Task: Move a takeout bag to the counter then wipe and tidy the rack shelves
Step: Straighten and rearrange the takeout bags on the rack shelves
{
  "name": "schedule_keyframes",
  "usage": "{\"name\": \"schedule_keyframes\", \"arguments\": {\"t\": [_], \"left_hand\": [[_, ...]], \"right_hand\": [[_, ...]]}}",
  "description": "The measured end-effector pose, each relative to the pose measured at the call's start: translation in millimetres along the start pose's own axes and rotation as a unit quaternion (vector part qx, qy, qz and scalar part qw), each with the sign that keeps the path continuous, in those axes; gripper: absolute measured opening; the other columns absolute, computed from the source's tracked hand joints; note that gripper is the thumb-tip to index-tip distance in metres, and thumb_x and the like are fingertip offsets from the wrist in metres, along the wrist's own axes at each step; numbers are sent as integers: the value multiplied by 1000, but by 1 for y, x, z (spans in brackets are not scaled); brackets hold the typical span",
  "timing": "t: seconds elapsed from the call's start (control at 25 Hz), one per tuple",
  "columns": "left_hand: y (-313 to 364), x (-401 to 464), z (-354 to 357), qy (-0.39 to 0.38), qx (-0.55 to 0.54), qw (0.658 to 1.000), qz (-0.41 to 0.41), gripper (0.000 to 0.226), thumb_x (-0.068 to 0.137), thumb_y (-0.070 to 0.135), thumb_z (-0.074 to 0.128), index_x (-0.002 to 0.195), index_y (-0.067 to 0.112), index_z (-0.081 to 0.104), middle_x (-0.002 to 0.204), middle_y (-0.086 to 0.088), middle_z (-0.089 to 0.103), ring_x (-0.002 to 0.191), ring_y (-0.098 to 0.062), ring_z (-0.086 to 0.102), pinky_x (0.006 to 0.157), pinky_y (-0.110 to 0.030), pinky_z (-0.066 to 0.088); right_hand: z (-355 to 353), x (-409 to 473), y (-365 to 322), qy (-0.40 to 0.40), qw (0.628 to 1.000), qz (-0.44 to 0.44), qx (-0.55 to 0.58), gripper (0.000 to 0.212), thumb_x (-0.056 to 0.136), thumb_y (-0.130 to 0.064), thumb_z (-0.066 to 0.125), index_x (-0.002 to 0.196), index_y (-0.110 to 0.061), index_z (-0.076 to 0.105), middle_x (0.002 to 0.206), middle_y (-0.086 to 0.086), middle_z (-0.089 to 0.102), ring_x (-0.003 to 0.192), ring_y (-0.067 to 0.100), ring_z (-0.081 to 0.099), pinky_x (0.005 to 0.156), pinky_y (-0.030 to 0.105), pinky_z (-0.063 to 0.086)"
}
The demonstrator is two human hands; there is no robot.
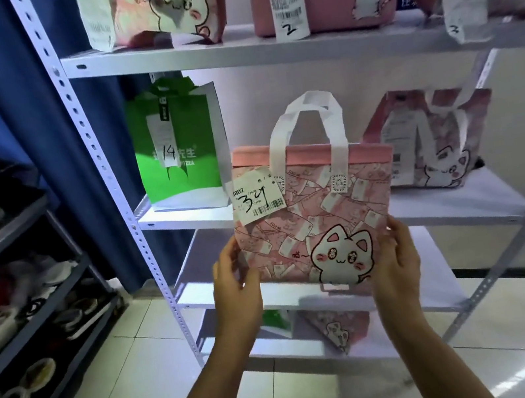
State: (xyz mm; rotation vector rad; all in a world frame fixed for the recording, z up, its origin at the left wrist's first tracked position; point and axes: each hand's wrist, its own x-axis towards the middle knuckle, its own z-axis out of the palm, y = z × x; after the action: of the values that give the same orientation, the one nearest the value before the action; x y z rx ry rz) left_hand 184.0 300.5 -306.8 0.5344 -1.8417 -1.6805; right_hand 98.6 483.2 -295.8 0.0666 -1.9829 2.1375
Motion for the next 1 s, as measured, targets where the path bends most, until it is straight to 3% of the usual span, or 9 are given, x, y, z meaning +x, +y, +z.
{"name": "schedule_keyframes", "arguments": {"t": [0.12, 0.24, 0.32, 0.4, 0.52, 0.64, 0.76, 0.84, 1.0], "left_hand": [[13, 35, 16, -25, -22, 999, 17, 42, 98, 11, 58, 135, 28, 53, 133, 3, 55, 117, -2, 57, 85, -9, 48], [16, 70, 26, -34, -22, 999, 23, 46, 96, 8, 58, 131, 36, 52, 129, 10, 55, 110, 9, 56, 87, -10, 49], [16, 93, 31, -34, -6, 999, 19, 51, 94, 7, 57, 127, 45, 49, 128, 11, 53, 106, 10, 54, 88, -15, 47], [14, 117, 36, -38, 2, 999, 16, 53, 93, 6, 56, 127, 45, 48, 129, 9, 52, 105, 12, 52, 82, -8, 42], [8, 147, 40, -51, -8, 999, 16, 50, 93, 6, 56, 130, 39, 48, 128, 6, 52, 99, 18, 54, 75, -2, 44], [0, 171, 41, -77, -1, 997, 15, 49, 93, 10, 56, 134, 34, 48, 132, 2, 51, 109, 2, 55, 89, -20, 48], [-9, 183, 43, -95, 16, 995, 10, 51, 92, 8, 56, 138, 27, 48, 132, 0, 52, 115, -13, 55, 101, -39, 48], [-12, 191, 45, -109, 26, 994, 9, 51, 92, 8, 55, 138, 26, 47, 132, 0, 52, 116, -15, 55, 102, -43, 48], [-24, 202, 50, -125, 31, 992, -12, 54, 91, 7, 54, 140, 29, 44, 135, 1, 53, 118, -10, 56, 104, -35, 46]], "right_hand": [[10, 36, -15, 22, 1000, -4, -19, 23, 108, -36, 38, 113, -40, 60, 99, -5, 73, 87, 16, 72, 62, 32, 60], [31, 67, -14, 31, 1000, 1, -4, 23, 108, -34, 39, 121, -33, 58, 102, -2, 73, 82, 8, 72, 58, 22, 56], [50, 83, -16, 27, 1000, 9, -9, 28, 108, -37, 38, 129, -32, 55, 118, 1, 69, 99, 12, 70, 74, 35, 62], [67, 96, -16, 23, 1000, 6, -19, 31, 107, -42, 37, 133, -32, 52, 125, -1, 66, 111, 19, 66, 88, 44, 59], [84, 117, -12, 23, 999, -9, -25, 27, 108, -39, 37, 130, -31, 52, 113, -13, 64, 107, 13, 65, 83, 35, 57], [92, 134, -4, 23, 999, -15, -32, 23, 108, -30, 39, 128, -26, 49, 110, -10, 63, 98, 16, 65, 76, 30, 60], [97, 143, 8, 18, 999, 10, -39, 33, 108, -26, 39, 141, -20, 44, 128, 9, 61, 112, 27, 64, 85, 42, 60], [100, 148, 13, 24, 999, 24, -40, 39, 108, -26, 38, 147, -23, 38, 135, 8, 57, 117, 25, 61, 87, 38, 57], [106, 163, 25, 25, 997, 41, -63, 40, 109, -28, 35, 149, -21, 34, 142, 14, 52, 124, 31, 57, 104, 54, 49]]}}
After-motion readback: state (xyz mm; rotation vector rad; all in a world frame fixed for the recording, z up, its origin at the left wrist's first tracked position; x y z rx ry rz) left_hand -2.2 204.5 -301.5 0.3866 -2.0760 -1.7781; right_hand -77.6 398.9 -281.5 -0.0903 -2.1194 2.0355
